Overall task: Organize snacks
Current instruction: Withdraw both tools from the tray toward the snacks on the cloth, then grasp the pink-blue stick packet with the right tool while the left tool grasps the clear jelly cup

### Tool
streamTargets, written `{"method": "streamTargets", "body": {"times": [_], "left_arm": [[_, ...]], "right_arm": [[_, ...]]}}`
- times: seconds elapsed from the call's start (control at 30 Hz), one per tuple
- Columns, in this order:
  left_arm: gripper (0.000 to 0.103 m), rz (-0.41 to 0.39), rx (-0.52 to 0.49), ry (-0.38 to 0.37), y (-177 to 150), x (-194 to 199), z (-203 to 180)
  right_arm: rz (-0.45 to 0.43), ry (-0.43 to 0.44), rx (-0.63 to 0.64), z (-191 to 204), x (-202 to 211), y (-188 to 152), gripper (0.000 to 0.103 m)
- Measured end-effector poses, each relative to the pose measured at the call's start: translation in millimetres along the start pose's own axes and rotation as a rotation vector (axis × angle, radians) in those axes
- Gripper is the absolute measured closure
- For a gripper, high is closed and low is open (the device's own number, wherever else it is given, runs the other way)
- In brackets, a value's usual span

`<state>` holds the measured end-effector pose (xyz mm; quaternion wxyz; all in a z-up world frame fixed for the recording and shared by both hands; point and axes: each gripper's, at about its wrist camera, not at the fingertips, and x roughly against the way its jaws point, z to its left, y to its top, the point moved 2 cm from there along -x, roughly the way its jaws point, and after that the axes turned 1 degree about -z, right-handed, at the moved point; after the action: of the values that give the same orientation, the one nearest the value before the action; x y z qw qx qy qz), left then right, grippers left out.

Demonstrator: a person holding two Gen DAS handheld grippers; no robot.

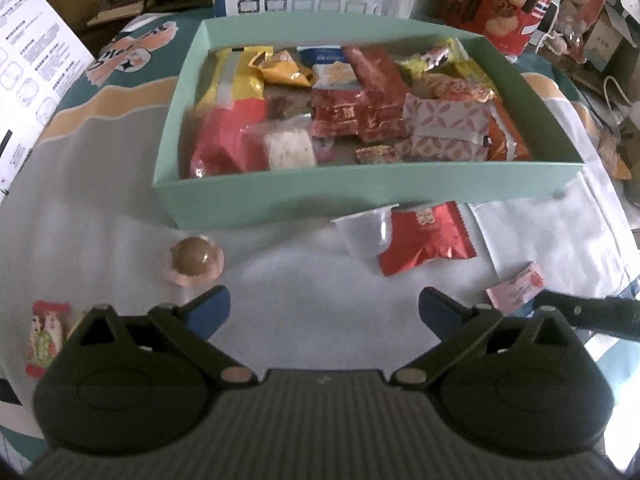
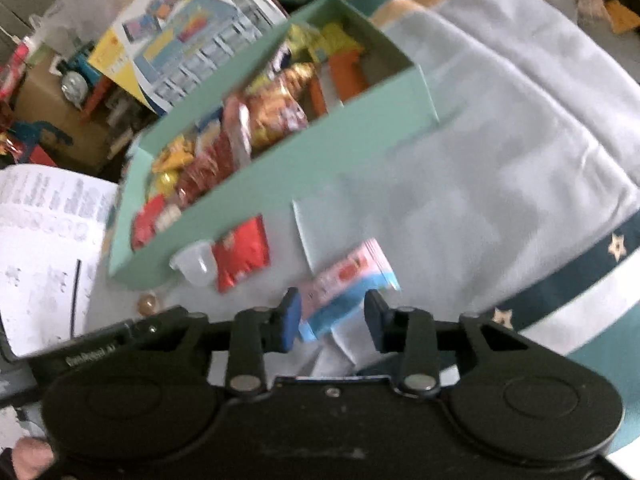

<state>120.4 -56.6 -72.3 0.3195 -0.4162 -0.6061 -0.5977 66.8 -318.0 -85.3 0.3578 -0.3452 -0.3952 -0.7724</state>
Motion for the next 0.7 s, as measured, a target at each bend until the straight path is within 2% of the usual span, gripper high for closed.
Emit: {"method": "streamTargets", "body": {"times": [0.23,0.57,0.6,0.67,0.7], "left_arm": [[0.0,0.009,0.034,0.006,8.0,-11.9,5.1],[0.0,0.004,0.07,0.014,21.3,-27.7,6.1],[0.001,-0.002,0.075,0.014,23.4,-29.2,5.5],[0.003,-0.01,0.08,0.009,27.0,-32.6,3.2],[0.009,-0.011,0.08,0.007,28.3,-34.5,1.7]], "right_arm": [[-0.017,-0.04,0.022,12.2,-15.4,9.6,0.068],[-0.082,-0.1,0.284,55.7,-36.5,7.7,0.067],[-0.084,-0.11,0.314,57.6,-36.7,6.0,0.07],[-0.086,-0.115,0.346,57.3,-35.7,4.1,0.072],[-0.088,-0.112,0.342,55.8,-35.7,4.3,0.072]]}}
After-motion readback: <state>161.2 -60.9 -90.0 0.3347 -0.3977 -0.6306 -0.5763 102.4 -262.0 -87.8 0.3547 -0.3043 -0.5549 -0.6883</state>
